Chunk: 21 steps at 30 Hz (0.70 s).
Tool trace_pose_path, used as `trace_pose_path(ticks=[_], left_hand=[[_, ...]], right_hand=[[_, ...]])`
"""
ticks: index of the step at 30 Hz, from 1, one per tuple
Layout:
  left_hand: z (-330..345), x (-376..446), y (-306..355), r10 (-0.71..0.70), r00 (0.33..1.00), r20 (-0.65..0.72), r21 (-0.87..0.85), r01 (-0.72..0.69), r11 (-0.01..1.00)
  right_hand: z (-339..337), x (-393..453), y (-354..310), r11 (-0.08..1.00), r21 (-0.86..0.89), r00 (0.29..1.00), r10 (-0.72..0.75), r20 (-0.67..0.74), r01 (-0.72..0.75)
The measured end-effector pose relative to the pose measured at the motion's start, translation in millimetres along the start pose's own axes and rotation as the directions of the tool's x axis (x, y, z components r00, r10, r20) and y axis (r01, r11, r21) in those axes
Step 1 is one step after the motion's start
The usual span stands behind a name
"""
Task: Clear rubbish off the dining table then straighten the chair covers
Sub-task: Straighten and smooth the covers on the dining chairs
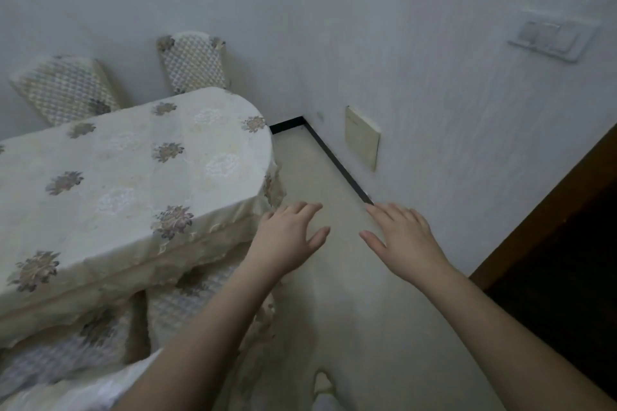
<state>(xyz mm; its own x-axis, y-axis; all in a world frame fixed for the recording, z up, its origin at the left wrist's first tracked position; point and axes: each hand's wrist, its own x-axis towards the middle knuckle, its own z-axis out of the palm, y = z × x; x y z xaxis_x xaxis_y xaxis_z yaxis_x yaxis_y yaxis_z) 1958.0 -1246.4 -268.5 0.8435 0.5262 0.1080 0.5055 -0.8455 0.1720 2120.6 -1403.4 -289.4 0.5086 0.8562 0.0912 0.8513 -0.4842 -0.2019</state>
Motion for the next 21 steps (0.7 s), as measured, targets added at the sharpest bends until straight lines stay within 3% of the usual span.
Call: trace_pose_path(ticks=[12,16,21], left_hand=[[-38,169,-44,0.073,0.996,-0.047,0.044,-0.071,0.997],[-53,218,-46,0.072,0.991,-0.113,0.023,-0.070,0.997],[-69,293,-40,0.074,0.981,-0.178,0.029,-0.070,0.997]], right_hand=[[-53,175,7,0.989,-0.136,0.997,-0.058,-0.056,0.050],[-78,232,15,0.980,-0.178,0.982,-0.114,-0.152,0.087],[-103,301,41,0.978,-0.191,0.981,-0.119,-0.154,0.088]])
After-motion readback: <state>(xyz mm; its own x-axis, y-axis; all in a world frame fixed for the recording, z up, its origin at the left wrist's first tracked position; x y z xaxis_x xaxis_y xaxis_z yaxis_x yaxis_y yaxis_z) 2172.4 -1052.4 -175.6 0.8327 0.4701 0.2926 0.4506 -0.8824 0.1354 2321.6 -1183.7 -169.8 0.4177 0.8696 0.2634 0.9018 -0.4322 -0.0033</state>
